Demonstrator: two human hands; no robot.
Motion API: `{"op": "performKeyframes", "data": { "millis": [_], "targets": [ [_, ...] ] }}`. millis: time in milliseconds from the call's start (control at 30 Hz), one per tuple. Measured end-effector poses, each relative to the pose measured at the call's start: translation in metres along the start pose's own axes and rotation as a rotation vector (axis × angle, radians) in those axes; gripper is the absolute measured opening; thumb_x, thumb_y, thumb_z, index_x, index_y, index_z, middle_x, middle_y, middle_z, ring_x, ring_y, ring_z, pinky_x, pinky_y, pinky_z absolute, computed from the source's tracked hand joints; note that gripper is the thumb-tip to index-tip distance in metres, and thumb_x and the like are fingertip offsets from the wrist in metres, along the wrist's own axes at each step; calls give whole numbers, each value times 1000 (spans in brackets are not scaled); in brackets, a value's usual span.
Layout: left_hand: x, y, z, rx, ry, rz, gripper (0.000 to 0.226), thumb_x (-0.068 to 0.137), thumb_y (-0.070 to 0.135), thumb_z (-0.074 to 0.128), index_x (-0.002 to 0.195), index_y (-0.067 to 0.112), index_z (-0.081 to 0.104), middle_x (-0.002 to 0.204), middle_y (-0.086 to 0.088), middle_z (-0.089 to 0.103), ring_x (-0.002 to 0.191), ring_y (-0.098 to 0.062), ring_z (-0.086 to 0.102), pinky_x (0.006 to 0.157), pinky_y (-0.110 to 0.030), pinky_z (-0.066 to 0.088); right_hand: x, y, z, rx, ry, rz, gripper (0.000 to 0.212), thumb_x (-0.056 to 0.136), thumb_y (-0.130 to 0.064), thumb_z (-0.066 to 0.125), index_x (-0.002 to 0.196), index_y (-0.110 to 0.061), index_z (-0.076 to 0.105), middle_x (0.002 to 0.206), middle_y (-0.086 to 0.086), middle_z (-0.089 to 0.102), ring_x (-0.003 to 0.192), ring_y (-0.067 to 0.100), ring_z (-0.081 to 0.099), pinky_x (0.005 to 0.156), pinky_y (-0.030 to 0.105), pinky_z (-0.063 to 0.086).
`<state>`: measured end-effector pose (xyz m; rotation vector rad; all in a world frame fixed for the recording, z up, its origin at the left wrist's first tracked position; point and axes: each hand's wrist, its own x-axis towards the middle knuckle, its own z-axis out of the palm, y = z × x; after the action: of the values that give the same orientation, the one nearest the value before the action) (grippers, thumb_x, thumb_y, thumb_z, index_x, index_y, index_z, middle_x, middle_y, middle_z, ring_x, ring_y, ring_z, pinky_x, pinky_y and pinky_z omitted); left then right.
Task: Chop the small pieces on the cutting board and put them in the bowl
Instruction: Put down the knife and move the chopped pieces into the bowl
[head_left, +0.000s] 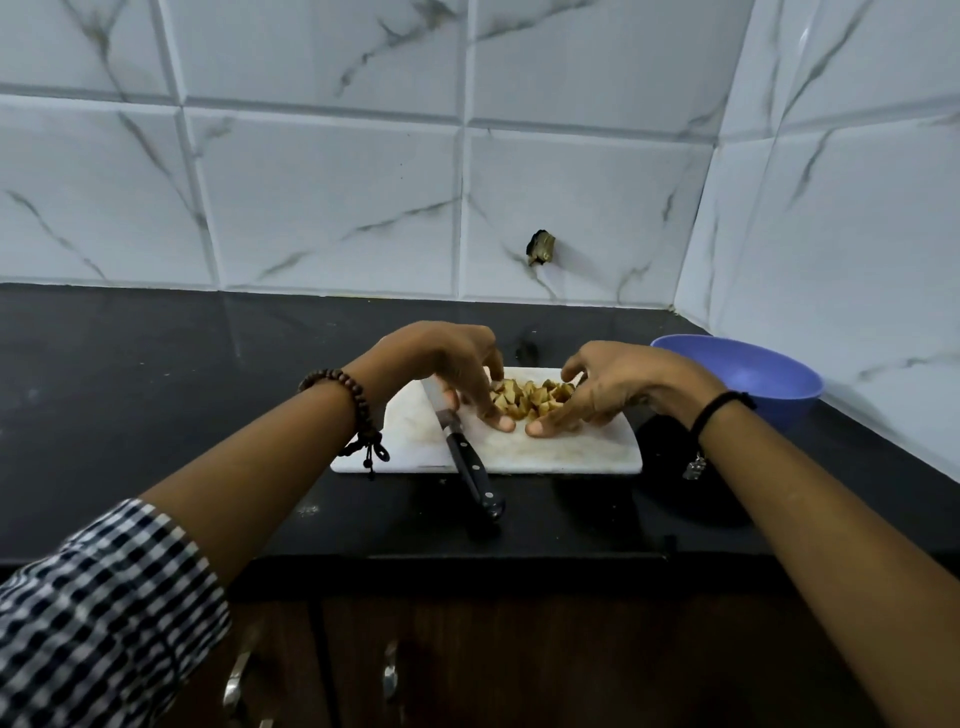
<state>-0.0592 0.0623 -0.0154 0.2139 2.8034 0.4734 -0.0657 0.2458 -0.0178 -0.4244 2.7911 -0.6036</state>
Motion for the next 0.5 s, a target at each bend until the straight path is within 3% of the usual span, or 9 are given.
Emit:
{"op": "performKeyframes", "data": {
  "millis": [100,200,267,367,500],
  "targets": [
    [3,5,0,-23,-5,22,73,72,27,86,135,7,54,121,-8,66,101,-24,70,81,-27,56,6,0,0,99,-48,-32,87,60,-38,94,134,-12,57,112,1,66,85,14,72,74,25,60],
    [7,5,0,-59,16,44,62,74,15,85,129,6,60,114,-9,70,99,-23,71,87,-30,57,8,-2,1,184,-59,-41,78,66,-25,92,135,-14,56,111,3,64,81,14,72,72,24,60],
    [6,5,0,-72,36,72,61,72,16,86,127,8,62,113,-7,70,103,-22,68,92,-32,55,9,-5,3,251,-72,-43,73,70,-14,90,135,-13,56,108,4,64,68,13,72,67,23,60],
    [6,3,2,-102,63,110,61,71,18,87,128,14,64,114,-4,69,106,-19,65,100,-34,51,11,-6,5,320,-70,-35,68,70,-4,87,131,-12,59,107,7,66,63,13,72,63,21,59],
    [5,-6,6,-249,82,119,58,71,13,87,125,14,66,108,-2,70,99,-14,65,92,-25,50,8,-4,9,426,-35,-31,54,71,5,84,120,-7,63,98,11,70,62,15,71,59,21,59]
  ]
}}
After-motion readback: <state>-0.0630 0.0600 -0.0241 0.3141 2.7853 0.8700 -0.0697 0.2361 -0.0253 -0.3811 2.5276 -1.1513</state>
